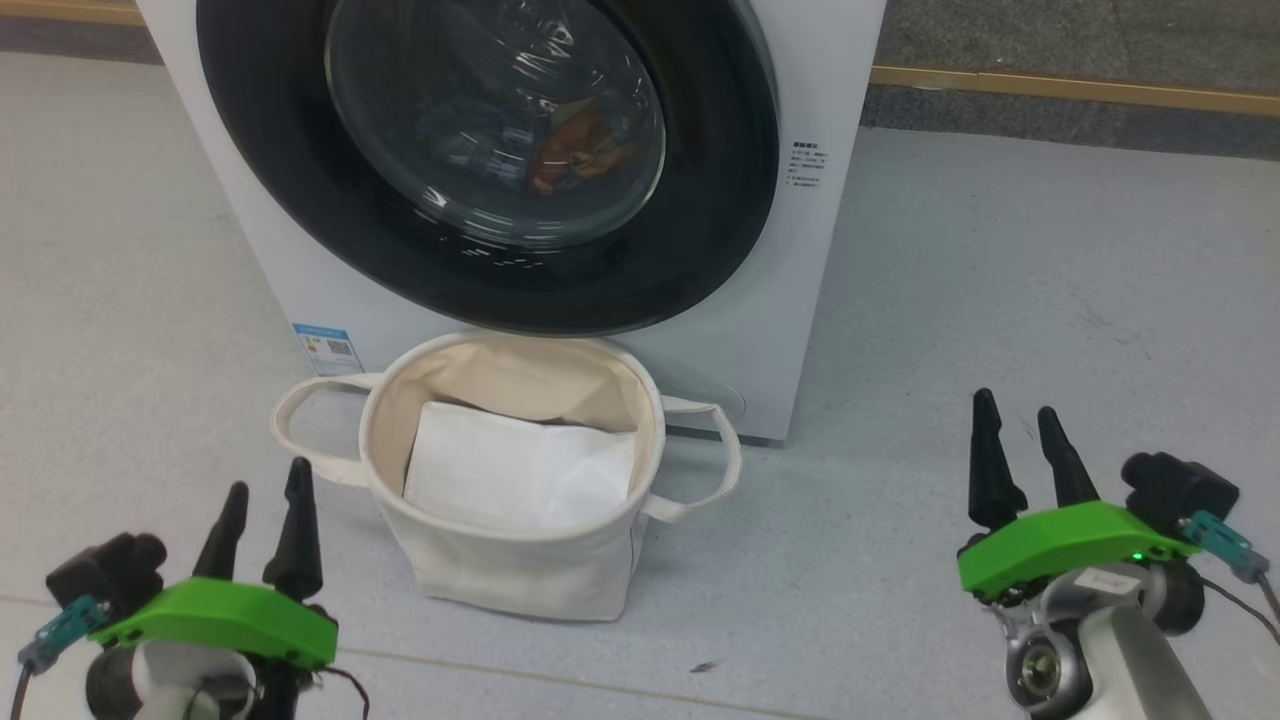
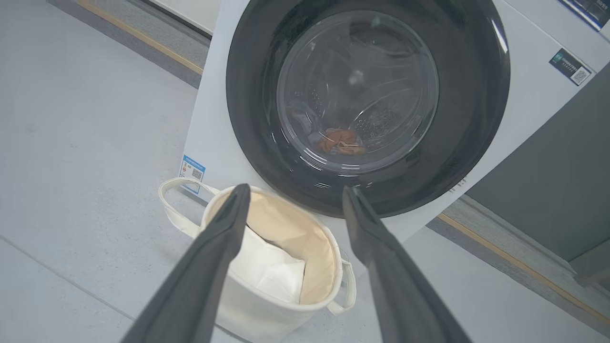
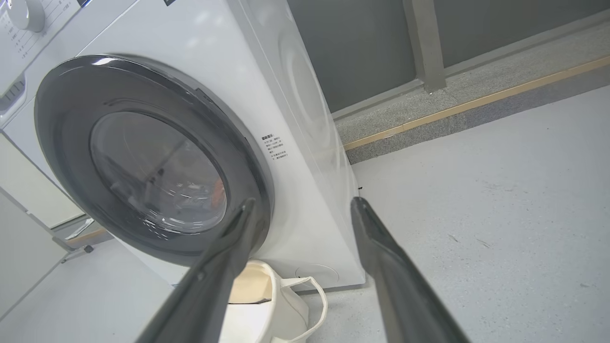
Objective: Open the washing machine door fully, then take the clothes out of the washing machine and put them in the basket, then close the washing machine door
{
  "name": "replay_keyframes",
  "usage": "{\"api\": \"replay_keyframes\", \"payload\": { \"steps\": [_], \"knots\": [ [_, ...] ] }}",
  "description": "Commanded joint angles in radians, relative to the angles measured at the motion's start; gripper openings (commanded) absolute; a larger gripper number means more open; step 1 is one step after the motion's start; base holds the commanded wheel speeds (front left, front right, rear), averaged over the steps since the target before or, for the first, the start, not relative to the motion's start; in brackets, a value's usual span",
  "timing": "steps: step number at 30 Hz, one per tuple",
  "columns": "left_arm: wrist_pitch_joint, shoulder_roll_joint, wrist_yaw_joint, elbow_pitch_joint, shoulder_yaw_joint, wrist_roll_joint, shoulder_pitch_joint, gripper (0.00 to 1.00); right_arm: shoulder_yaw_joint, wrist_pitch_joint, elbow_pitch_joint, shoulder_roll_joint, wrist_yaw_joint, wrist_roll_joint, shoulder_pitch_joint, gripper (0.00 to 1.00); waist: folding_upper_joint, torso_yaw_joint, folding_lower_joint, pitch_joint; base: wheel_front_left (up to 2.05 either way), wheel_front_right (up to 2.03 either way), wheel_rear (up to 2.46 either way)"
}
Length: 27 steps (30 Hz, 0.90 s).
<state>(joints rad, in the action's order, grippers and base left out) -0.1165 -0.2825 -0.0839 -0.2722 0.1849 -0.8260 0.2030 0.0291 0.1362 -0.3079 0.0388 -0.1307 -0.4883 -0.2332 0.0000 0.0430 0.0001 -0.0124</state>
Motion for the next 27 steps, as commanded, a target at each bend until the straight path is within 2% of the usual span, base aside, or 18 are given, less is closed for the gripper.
{"api": "replay_keyframes", "payload": {
  "steps": [1, 11, 27],
  "knots": [
    [-0.014, -0.040, -0.011, 0.026, -0.019, 0.033, 0.069, 1.00, 0.024, 0.014, 0.040, 0.007, 0.000, 0.037, -0.060, 1.00, 0.0000, 0.000, 0.0000, -0.001, 0.00, 0.00, 0.00],
    [-0.042, -0.080, -0.081, -0.018, 0.050, 0.201, 0.121, 1.00, 0.045, 0.047, 0.036, 0.009, 0.000, 0.225, -0.080, 1.00, 0.0000, 0.007, 0.0000, -0.012, 0.00, 0.00, 0.00],
    [-0.093, -0.125, -0.125, -0.043, 0.098, 0.339, 0.175, 1.00, 0.076, 0.090, 0.022, 0.010, 0.000, 0.392, -0.101, 1.00, 0.0000, 0.012, -0.0001, -0.032, 0.00, 0.00, 0.00]
  ]
}}
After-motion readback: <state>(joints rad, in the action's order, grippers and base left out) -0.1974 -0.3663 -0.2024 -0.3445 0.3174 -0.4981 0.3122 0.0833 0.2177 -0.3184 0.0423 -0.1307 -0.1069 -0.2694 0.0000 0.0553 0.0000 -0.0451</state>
